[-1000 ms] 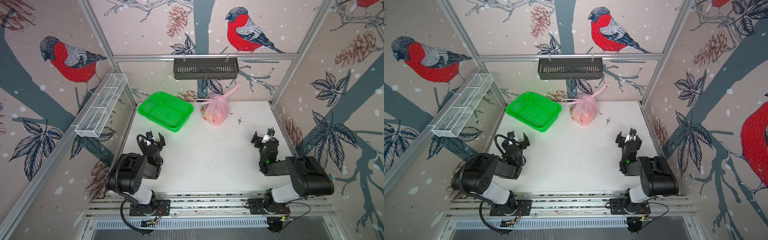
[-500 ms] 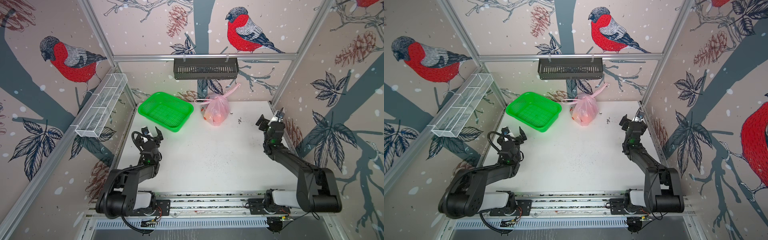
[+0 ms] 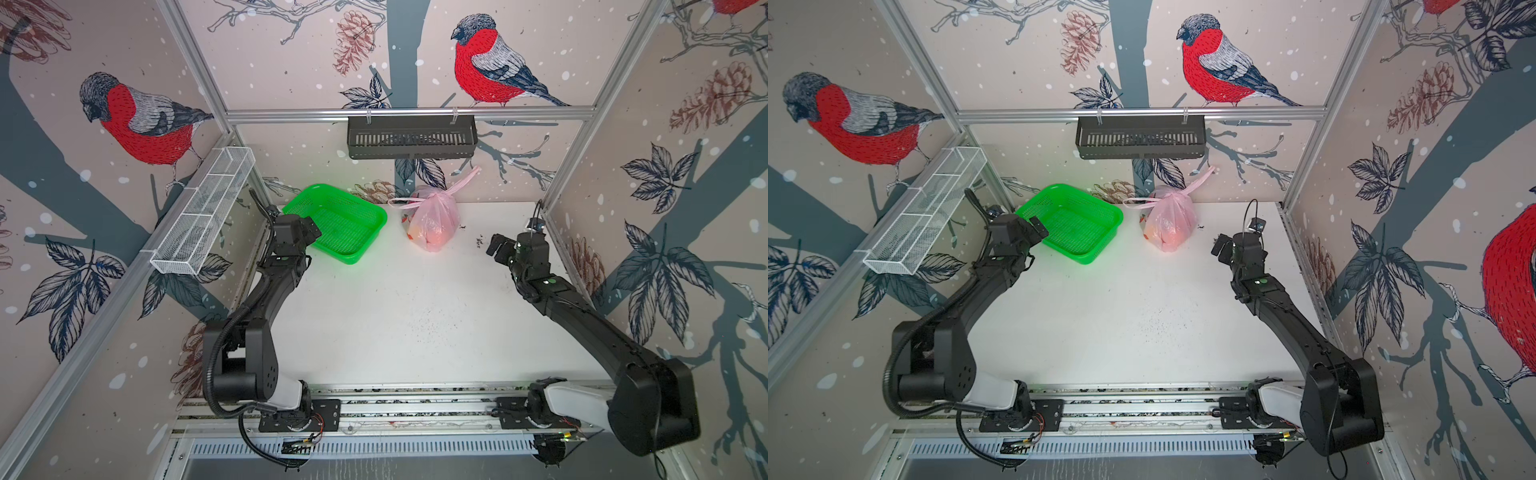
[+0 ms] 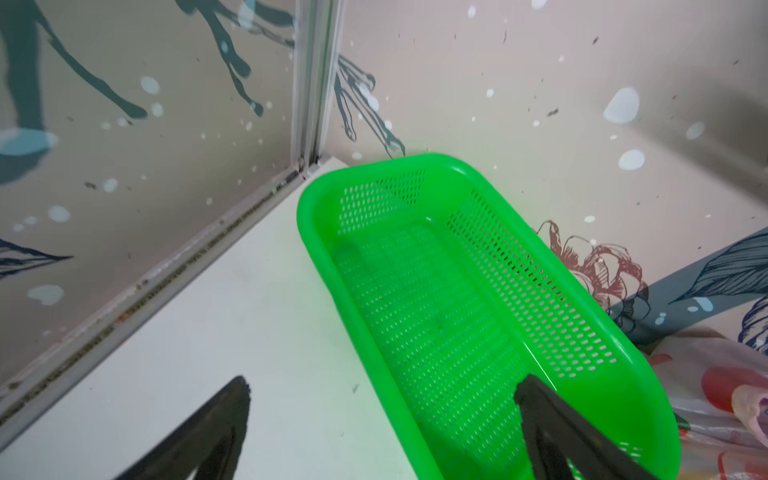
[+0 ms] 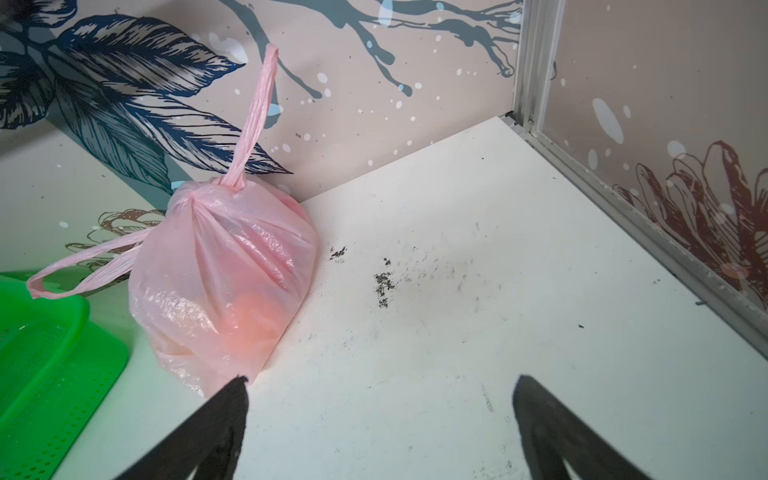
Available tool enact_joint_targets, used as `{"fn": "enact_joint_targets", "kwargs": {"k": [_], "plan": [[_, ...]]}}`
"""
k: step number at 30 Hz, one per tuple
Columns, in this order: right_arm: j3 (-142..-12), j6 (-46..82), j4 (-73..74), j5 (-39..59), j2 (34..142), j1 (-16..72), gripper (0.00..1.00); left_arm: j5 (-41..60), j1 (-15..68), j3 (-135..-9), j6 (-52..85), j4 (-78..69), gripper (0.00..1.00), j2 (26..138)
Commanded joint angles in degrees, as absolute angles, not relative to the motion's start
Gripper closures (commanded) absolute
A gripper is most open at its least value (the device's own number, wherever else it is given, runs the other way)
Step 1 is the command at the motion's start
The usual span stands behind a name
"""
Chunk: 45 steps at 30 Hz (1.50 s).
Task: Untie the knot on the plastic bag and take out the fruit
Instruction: 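Reach left gripper to the green basket while right arm nears the bag, then grasp the green basket rim with the left gripper and drag it from the bag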
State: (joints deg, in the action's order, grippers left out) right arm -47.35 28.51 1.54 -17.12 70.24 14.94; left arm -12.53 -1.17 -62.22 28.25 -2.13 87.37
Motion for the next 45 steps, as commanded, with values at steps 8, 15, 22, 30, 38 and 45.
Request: {"fn": "enact_joint_targets", "kwargs": {"k": [8,15,22,30,38,45], "plan": [[-48.8,27.94,-0.91,-18.99,75.15,20.58,0.01,8.31,-5.33,-71.07,41.98,7.81,0.03,100.85],[-51.35,25.92,-1.4,-19.33,78.0,21.45,0.01,11.75,-6.94,-72.47,46.12,4.49,0.16,108.48],[-53.4,25.66,-1.49,-19.34,80.67,21.63,0.01,12.2,-6.94,-76.38,48.1,3.52,0.47,115.65],[-54.14,26.26,-1.36,-19.23,81.91,22.97,0.01,11.28,-6.94,-73.54,47.99,3.11,0.93,113.38],[-53.27,28.12,-3.78,-21.06,78.85,25.38,0.01,15.62,-6.94,-64.48,46.92,1.75,1.0,103.57],[-47.62,30.97,-5.37,-23.81,69.91,25.49,0.01,20.08,-5.19,-53.55,43.06,8.06,1.0,85.27]]}}
